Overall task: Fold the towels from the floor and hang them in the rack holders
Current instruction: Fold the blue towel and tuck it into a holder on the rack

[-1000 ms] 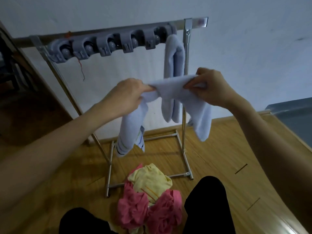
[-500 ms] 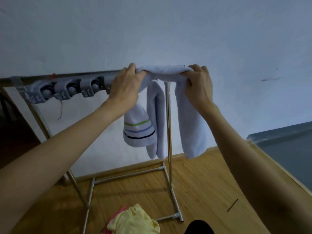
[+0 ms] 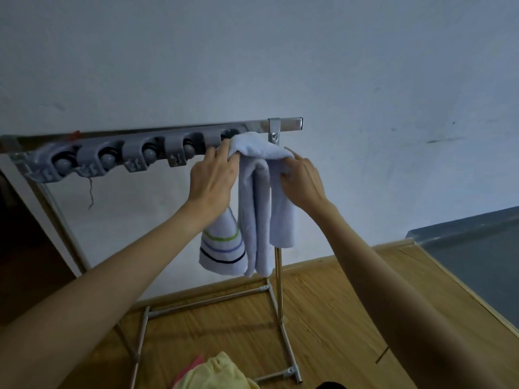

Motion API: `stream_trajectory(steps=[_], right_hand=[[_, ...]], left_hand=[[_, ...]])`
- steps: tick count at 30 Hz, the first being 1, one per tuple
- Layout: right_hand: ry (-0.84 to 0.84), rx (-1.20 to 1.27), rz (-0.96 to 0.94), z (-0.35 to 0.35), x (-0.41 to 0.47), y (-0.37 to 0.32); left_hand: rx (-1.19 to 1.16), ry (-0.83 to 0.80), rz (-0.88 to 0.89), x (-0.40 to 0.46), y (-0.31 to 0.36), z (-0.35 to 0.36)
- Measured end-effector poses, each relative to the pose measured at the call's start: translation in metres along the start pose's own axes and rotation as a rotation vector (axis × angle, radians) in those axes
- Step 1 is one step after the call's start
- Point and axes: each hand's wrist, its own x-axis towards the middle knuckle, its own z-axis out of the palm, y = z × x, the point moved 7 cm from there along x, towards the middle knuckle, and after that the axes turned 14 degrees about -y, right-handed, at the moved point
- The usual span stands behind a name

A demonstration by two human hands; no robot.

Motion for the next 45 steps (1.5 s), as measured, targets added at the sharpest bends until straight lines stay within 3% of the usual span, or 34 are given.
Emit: stream_trajectory(steps=[5, 14, 18, 20, 23, 26, 31, 36, 39, 42, 45], right_hand=[[0.017, 0.097, -0.038, 0.018, -0.024, 0.007], [0.1, 0.172, -0.148, 0.044, -0.043, 0.012], [0.188, 0.207, -0.211, 0.059, -0.051, 0.014], [0.189, 0.35, -0.112, 0.072, -0.051, 0.024], [0.064, 0.459, 0.097, 0.101, -0.048, 0.046], [-0.102, 0.444, 0.171, 0.129, -0.051, 0.06], [-0.189, 0.458, 0.294, 0.164, -0.066, 0.08], [-0.199, 0.321, 0.311, 0.176, -0.088, 0.078], [-0.297, 0.267, 0.254, 0.186, -0.097, 0.068], [-0.392, 0.248, 0.208, 0.193, -0.102, 0.06], [-0.446, 0.232, 0.212, 0.196, -0.11, 0.057]], left_hand=[[-0.079, 0.015, 0.111, -0.023, 0.009, 0.034], [-0.591, 0.059, 0.278, -0.038, 0.008, 0.07], [-0.933, 0.084, 0.166, -0.057, 0.006, 0.103], [-0.993, 0.01, 0.025, -0.064, 0.005, 0.131], [-1.002, -0.235, -0.191, -0.075, 0.007, 0.177], [-0.988, -0.354, -0.269, -0.086, 0.016, 0.201], [-0.873, -0.328, -0.303, -0.09, 0.018, 0.214], [-0.802, -0.185, -0.437, -0.09, -0.007, 0.218], [-0.775, -0.28, -0.269, -0.088, 0.008, 0.232], [-0.836, -0.478, -0.043, -0.093, 0.04, 0.242], [-0.862, -0.617, -0.016, -0.106, 0.055, 0.249]])
